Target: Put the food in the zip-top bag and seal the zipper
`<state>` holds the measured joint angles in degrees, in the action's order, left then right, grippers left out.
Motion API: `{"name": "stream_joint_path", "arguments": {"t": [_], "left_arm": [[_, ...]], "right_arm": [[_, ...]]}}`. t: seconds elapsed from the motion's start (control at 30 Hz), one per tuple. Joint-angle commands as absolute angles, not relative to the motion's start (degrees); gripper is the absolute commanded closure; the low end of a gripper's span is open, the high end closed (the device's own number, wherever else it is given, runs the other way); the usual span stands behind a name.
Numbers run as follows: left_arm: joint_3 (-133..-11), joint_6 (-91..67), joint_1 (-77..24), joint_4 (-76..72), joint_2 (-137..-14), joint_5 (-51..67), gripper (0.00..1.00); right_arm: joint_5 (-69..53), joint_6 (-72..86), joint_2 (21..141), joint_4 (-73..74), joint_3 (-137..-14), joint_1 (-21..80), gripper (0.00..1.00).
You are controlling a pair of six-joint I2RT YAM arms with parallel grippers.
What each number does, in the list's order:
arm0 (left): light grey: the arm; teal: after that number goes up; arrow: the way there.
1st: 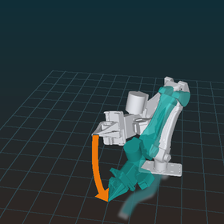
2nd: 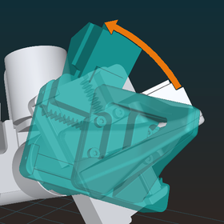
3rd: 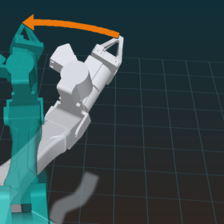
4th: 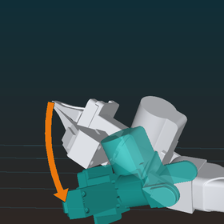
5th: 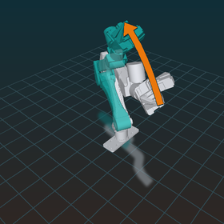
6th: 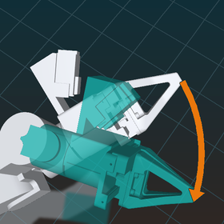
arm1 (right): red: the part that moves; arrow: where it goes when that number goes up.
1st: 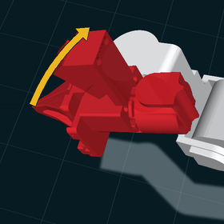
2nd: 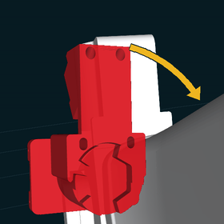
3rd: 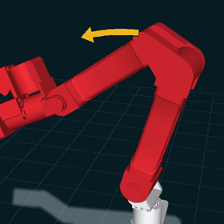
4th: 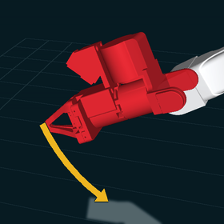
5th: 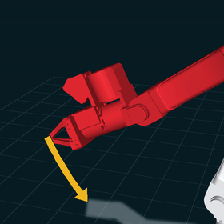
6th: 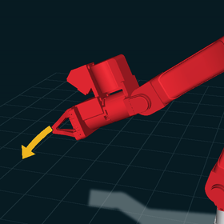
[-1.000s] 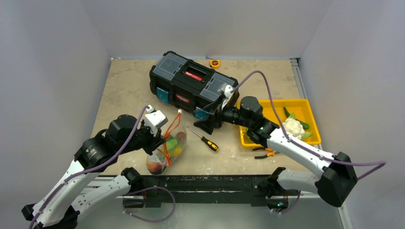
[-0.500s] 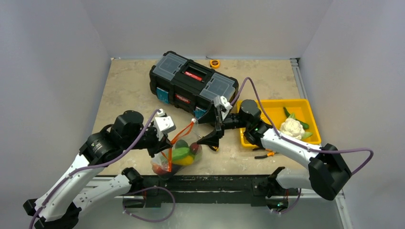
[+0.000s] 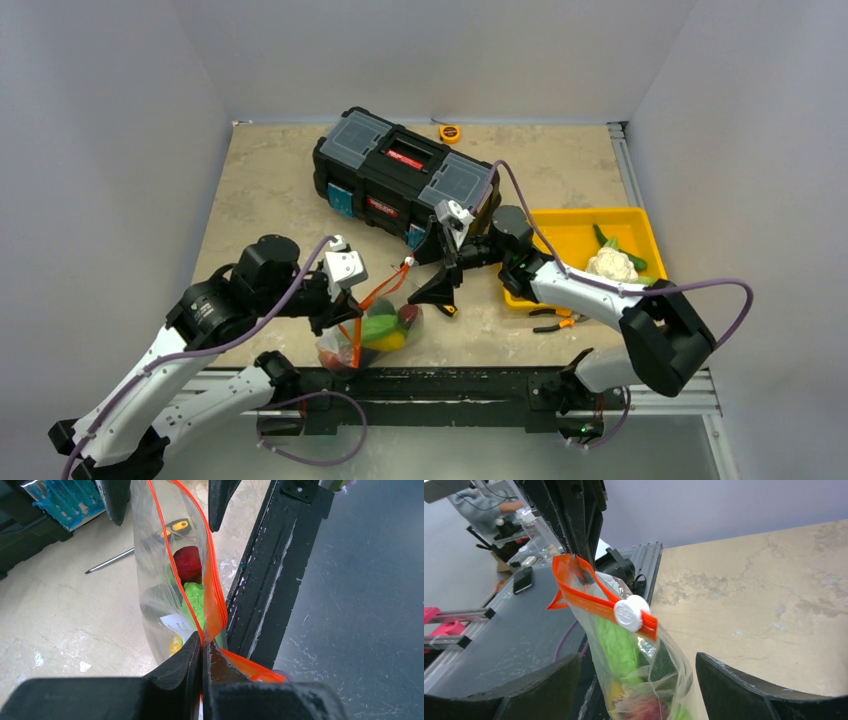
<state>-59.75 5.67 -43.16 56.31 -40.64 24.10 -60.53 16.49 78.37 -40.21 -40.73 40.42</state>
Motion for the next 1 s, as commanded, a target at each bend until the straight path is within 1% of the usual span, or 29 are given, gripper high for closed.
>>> {"name": "stream_joint_path", "arguments": {"t": [0.0,0.03,0.13,0.17,0.23,0.27,0.3,0.33,0.37,0.47,0.5,0.6,0.73,0.87,0.9,0.97], "left_arm": [[-60.3,7.3,-43.1,53.8,-41.3,26.2,1.0],[-60.6,7.3,-43.1,54.4,-41.8,26.0,1.0],[-61.4,5.7,-43.1,55.0,-42.9,22.1,0.99],[-61.5,4.0,-43.0,55.1,-43.1,20.0,0.93],[-62.4,1.5,-43.0,55.0,-43.4,18.9,0.83],[-62.8,-0.3,-43.1,54.5,-43.8,18.8,0.73],[-63.7,-2.7,-43.1,54.0,-44.2,18.7,0.64],[-64.6,-4.6,-43.1,53.1,-44.8,19.1,0.53],[-65.5,-6.7,-43.0,52.1,-45.5,18.9,0.4],[-70.7,-11.7,-43.1,51.1,-49.8,18.8,0.23],[-72.8,-12.9,-43.1,51.2,-51.5,18.5,0.2],[-78.3,-13.4,-44.1,52.4,-57.3,17.4,0.19],[-82.8,-9.9,-49.5,53.8,-63.4,10.8,0.22],[-83.4,-8.6,-52.6,53.2,-65.3,5.3,0.23],[-83.1,-8.2,-53.2,53.2,-65.4,3.6,0.24],[-82.2,-8.0,-54.1,53.3,-65.4,1.1,0.32]], "right_arm": [[-64.7,21.2,79.7,-45.8,-43.4,40.1,0.2],[-64.9,22.2,79.7,-47.8,-42.7,40.1,0.29],[-64.9,26.5,79.2,-55.5,-39.8,40.1,0.64],[-64.6,27.0,79.1,-56.4,-39.1,40.1,0.77],[-64.1,28.6,79.4,-59.5,-37.9,40.1,0.96],[-63.9,29.5,79.6,-60.9,-37.6,40.1,1.0],[-63.7,30.2,79.9,-62.0,-37.5,40.1,1.0],[-63.5,30.7,80.2,-62.4,-37.4,40.1,1.0],[-63.3,30.9,80.3,-62.7,-37.3,40.1,1.0],[-62.4,31.5,80.5,-64.0,-36.4,40.2,1.0],[-62.1,31.7,80.5,-64.1,-36.4,40.1,1.0],[-60.9,31.5,80.1,-62.2,-36.8,40.2,1.0],[-60.0,31.3,78.6,-60.8,-36.4,40.2,1.0],[-57.7,28.5,76.4,-55.6,-36.3,40.2,1.0],[-57.2,28.4,75.8,-55.3,-36.2,40.2,1.0],[-56.7,28.5,75.1,-55.3,-35.8,40.2,1.0]]}}
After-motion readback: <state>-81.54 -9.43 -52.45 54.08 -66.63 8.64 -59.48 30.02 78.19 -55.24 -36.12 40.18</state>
